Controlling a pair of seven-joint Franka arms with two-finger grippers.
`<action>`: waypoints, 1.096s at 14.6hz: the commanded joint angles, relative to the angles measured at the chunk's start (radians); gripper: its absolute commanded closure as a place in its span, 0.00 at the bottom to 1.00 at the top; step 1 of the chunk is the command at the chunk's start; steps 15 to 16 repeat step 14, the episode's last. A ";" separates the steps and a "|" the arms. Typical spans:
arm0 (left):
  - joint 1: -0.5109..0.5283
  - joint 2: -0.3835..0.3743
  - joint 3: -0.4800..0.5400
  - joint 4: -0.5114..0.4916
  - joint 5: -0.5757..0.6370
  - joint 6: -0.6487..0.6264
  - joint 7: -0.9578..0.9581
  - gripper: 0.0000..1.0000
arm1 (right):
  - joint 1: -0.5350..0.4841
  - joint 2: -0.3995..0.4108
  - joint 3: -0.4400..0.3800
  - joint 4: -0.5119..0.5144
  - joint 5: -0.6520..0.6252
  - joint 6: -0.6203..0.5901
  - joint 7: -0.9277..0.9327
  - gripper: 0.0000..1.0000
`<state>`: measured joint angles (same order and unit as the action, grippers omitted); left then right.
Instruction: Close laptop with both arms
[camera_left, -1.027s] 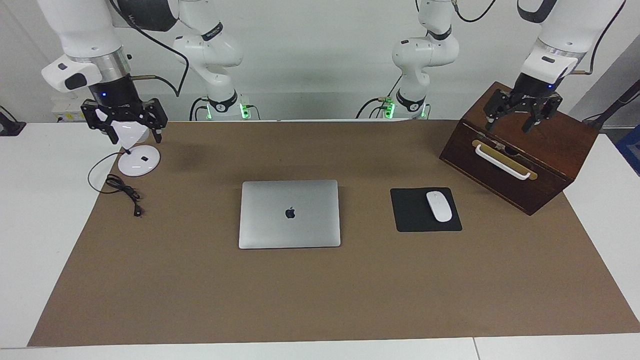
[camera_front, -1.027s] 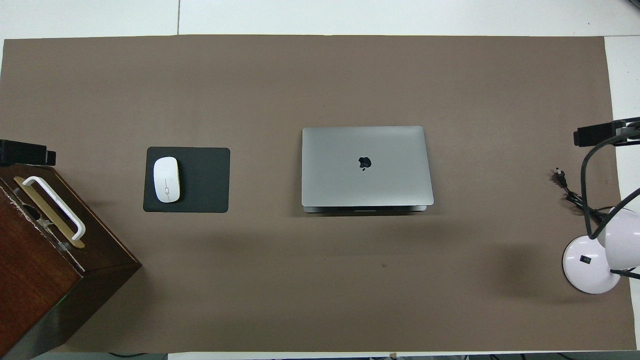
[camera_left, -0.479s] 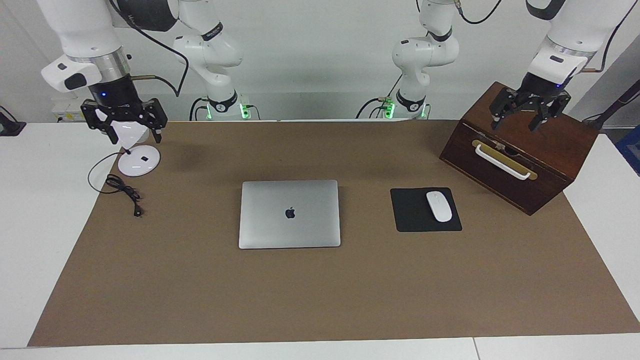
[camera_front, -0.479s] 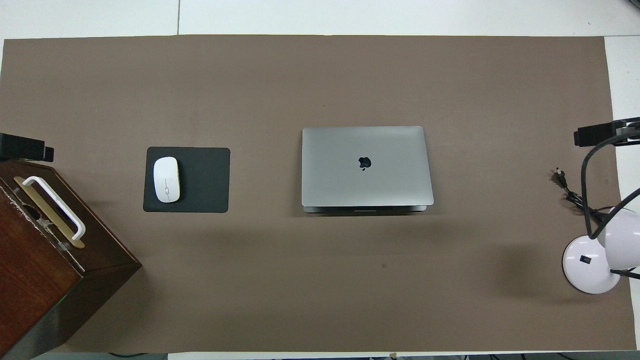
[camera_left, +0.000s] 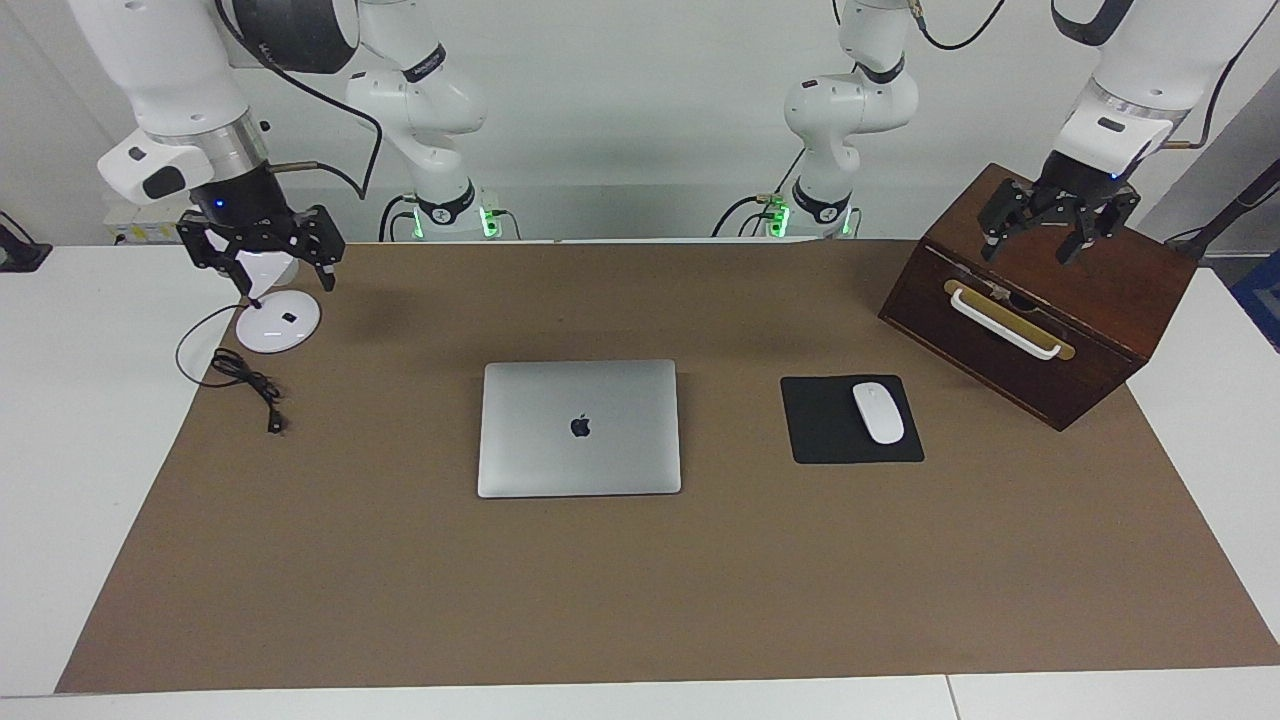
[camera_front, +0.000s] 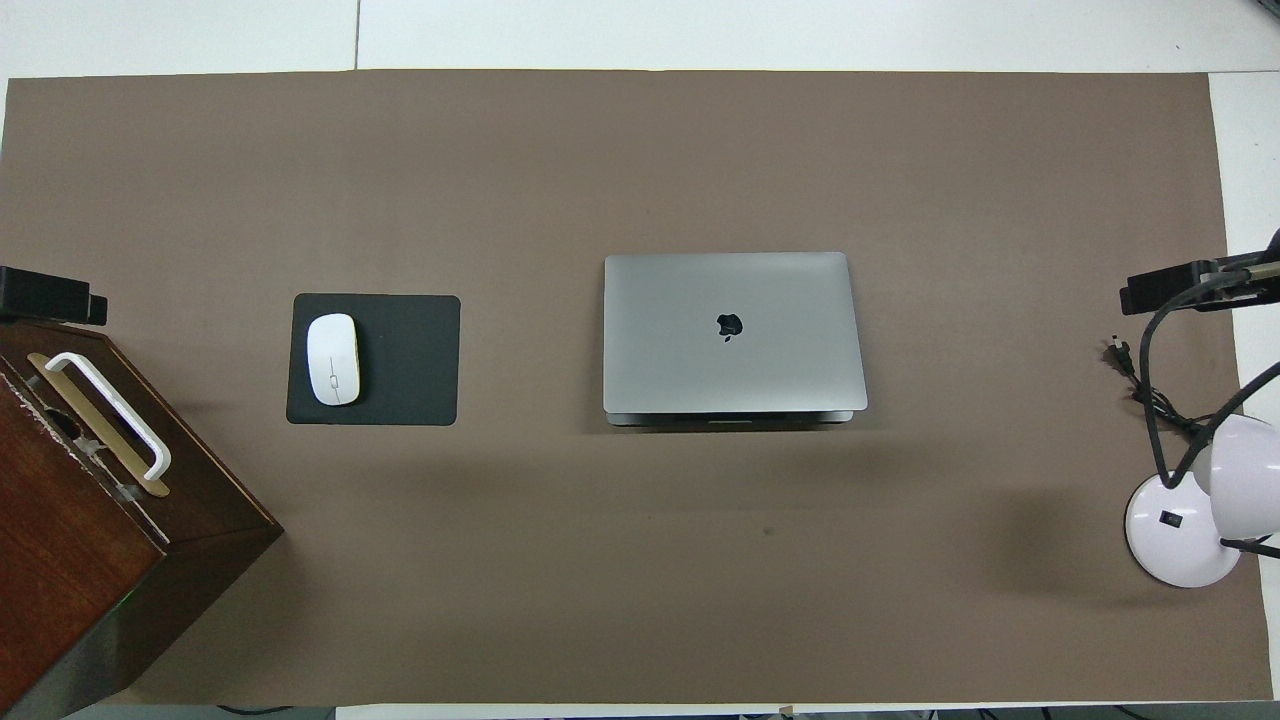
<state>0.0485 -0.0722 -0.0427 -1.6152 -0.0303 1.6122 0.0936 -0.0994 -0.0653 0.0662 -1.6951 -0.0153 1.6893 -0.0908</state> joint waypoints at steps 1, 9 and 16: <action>0.013 0.006 -0.013 0.008 0.020 -0.005 -0.028 0.00 | -0.013 -0.005 0.006 -0.005 0.025 -0.010 -0.036 0.00; 0.011 0.003 -0.013 0.000 0.020 0.012 -0.040 0.00 | -0.010 -0.005 0.006 -0.005 0.043 -0.010 -0.027 0.00; 0.011 0.000 -0.013 -0.008 0.020 0.014 -0.040 0.00 | -0.011 -0.007 0.006 -0.006 0.060 -0.008 0.016 0.00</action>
